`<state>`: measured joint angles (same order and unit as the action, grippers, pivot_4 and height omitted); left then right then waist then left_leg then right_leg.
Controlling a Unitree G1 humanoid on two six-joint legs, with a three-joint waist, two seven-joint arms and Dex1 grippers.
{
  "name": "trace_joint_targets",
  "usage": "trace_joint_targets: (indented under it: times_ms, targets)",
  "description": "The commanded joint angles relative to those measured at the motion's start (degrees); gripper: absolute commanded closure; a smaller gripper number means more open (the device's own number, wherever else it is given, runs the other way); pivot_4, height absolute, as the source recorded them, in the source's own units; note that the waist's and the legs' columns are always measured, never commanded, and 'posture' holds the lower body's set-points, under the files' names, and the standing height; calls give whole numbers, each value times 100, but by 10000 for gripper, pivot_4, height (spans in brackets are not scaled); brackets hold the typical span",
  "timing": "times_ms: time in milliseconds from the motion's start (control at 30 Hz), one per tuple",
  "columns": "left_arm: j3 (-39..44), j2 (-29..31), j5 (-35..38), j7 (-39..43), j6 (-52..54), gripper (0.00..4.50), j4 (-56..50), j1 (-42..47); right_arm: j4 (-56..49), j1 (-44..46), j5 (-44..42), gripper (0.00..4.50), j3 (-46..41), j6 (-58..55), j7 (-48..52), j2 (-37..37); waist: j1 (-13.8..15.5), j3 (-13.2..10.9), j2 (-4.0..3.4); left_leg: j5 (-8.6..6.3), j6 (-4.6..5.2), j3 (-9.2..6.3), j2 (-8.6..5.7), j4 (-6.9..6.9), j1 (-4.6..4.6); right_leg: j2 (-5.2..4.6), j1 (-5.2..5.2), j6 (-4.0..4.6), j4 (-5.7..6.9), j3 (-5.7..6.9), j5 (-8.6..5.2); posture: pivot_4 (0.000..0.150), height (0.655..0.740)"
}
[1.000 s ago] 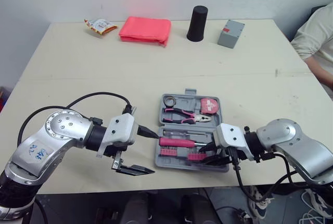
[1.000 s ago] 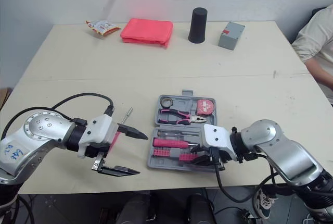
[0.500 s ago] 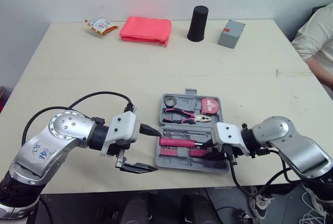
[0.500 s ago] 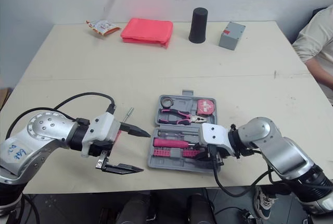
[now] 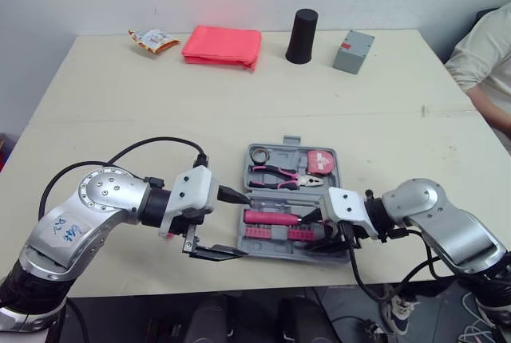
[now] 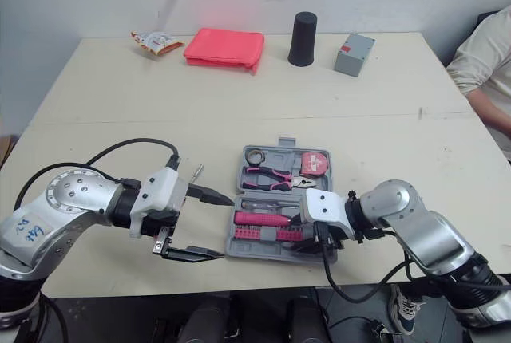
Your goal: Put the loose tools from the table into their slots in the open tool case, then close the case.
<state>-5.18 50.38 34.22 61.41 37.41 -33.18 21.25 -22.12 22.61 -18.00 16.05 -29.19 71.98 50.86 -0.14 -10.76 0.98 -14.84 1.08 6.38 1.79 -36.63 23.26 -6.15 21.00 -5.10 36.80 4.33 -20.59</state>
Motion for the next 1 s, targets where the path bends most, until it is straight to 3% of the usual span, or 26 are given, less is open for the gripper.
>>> trace_joint_targets:
  times_ms: [33,200,233,367,500,767,1000]
  targets:
    - [26,6,6,-12,-27,0,-98,45,-243,152,-588,7895,-495,-236,205,80,0,0,0,0,0,0,0,0,0,0,0,0,0,0,0,1500,7361]
    - [-2,-9,-20,25,-55,0,-37,126,376,-86,-712,7895,-868,551,52,-429,2,4,7,-1,1,-2,0,-1,0,0,-2,0,-1,1,0,1500,7361]
    - [-2,-9,-21,32,-63,0,-34,129,478,-145,-727,10190,-933,655,4,-543,1,5,8,-1,1,-3,0,-1,-3,0,-6,0,-2,3,0,1500,7361]
    - [-37,-49,-28,16,-67,0,-35,164,803,-560,-454,24352,-939,1313,12,-685,16,5,8,-3,4,-2,-3,-8,-1,-2,-7,0,1,4,0,1500,7361]
    - [-103,-111,-70,-1,-55,0,12,281,769,-890,-557,44787,-975,1406,-93,-804,6,5,8,-6,10,-4,-1,-26,-1,-1,-12,0,7,5,0,1500,7361]
    - [-139,-96,-99,77,-75,0,96,396,1064,-1099,-77,44787,-767,1742,-235,-825,5,5,8,-8,8,-6,0,-30,-3,0,-15,0,8,6,0,1500,7361]
    - [-169,-113,-113,92,-100,0,139,451,1758,-1326,877,44787,-291,2368,-289,-547,18,7,11,-15,13,-17,-2,-40,-16,-2,-39,-1,4,13,0,1500,7361]
